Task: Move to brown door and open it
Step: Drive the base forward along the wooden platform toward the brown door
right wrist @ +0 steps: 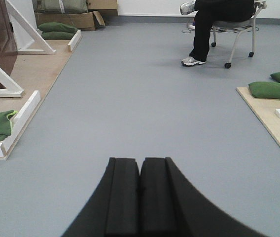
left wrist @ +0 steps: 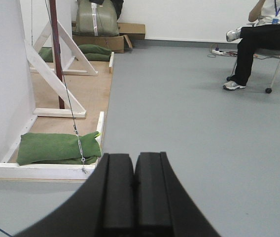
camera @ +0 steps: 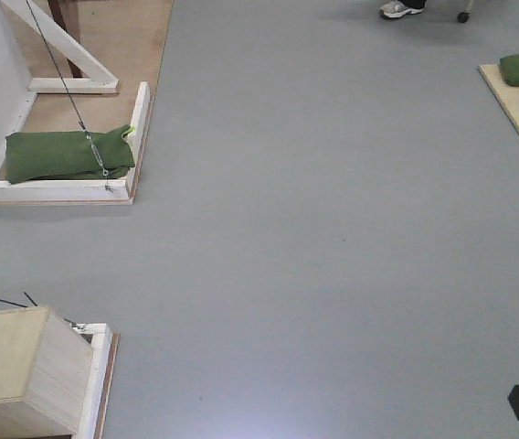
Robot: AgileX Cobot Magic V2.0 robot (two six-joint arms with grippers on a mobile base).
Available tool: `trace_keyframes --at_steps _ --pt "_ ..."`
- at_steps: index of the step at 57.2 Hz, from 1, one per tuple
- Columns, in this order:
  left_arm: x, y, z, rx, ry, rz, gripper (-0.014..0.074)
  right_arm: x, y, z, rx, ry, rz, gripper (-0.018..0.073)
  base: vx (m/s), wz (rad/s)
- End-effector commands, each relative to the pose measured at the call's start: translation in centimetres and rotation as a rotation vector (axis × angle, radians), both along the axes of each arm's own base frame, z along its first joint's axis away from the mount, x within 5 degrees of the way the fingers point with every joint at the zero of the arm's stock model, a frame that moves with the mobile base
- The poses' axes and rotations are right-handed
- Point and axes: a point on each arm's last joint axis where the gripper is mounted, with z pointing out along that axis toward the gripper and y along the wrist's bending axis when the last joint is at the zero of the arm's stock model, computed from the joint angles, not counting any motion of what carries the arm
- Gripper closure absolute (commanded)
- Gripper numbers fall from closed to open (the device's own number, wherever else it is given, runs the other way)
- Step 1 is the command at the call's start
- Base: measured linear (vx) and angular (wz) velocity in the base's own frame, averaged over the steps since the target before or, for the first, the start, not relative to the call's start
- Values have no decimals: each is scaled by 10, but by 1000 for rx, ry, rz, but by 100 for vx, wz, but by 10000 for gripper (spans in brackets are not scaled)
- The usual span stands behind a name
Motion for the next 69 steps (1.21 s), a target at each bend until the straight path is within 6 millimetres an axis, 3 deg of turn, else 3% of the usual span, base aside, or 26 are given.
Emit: trace_keyframes --at_steps 1,69 --pt "-1 0 15 -11 -114 -1 600 1 0 7 -13 -92 -2 559 0 0" --pt "-1 0 15 -8 -113 -1 600 1 0 7 -13 -92 -2 559 0 0"
